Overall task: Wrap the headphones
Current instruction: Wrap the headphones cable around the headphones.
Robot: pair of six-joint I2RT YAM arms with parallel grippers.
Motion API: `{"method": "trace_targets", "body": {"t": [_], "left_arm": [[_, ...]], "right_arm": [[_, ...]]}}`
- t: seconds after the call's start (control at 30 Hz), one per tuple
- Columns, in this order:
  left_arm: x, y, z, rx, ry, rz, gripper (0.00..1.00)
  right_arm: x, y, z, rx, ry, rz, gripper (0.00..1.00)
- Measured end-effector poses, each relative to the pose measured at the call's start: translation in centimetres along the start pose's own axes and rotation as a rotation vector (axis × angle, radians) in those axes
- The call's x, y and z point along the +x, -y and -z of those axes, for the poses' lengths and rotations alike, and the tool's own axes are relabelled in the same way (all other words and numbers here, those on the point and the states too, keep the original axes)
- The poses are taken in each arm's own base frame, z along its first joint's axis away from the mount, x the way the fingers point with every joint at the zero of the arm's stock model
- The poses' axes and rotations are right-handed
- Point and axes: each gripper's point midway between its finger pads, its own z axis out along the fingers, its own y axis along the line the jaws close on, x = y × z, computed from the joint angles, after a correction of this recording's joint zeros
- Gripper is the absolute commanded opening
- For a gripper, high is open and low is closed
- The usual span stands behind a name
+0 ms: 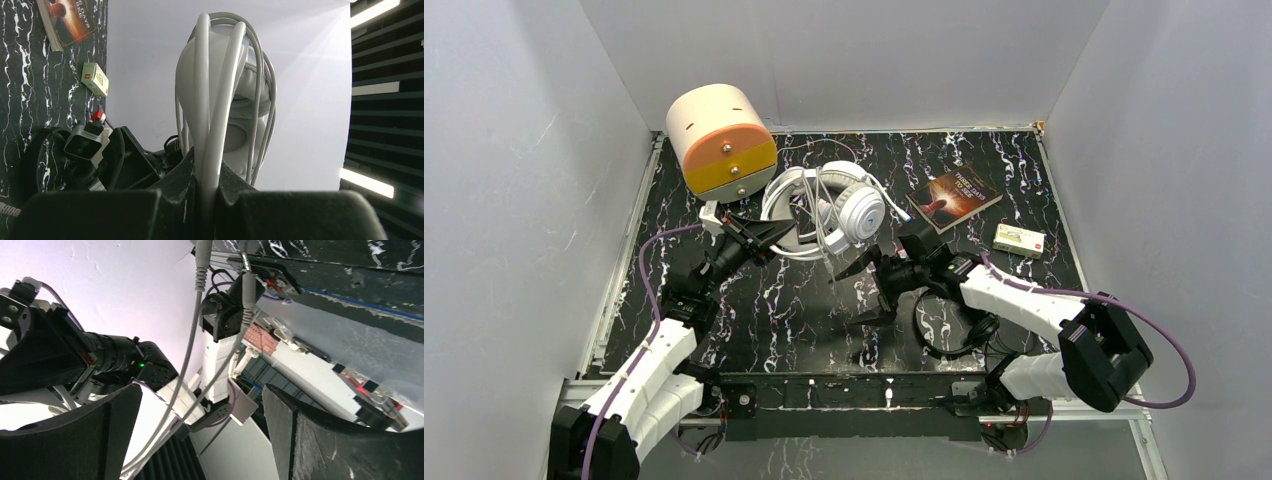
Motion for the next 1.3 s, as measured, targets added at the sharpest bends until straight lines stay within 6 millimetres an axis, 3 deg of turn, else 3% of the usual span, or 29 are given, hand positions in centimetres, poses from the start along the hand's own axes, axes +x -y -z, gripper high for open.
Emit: {"method": "trace_targets", "body": {"t": [0.47,0.7,0.97,1.13,1.3], "left_arm": [[0.3,0.5,0.0,0.02,-0.015,-0.014,0.0],[0.3,0.6,0.1,0.023,-0.017,-0.017,0.0],[0.7,0.8,0.2,0.028,-0.038,-0.017,0.0],[2.2,0.9,0.8,0.05,-0.121,-0.03,0.0],[4.1,0.9,1.8,0.072,-0.25,-0.059,0.0]], "right_arm": [[2.2,-1.4,-2.2,-0.029,-0.029,-0.054,0.82],[3.4,-2.1,-2.6,-0.065,-0.058,-0.041,0.54],[3.3,-2.2,-3.1,-0.108,-0.061,-0.028,0.0],[1.5,-1.8,-3.2,-0.166,-0.009,0.033,0.0],[-1.2,-2.4,-2.8,-0.2,0.043,0.248,0.0]]}}
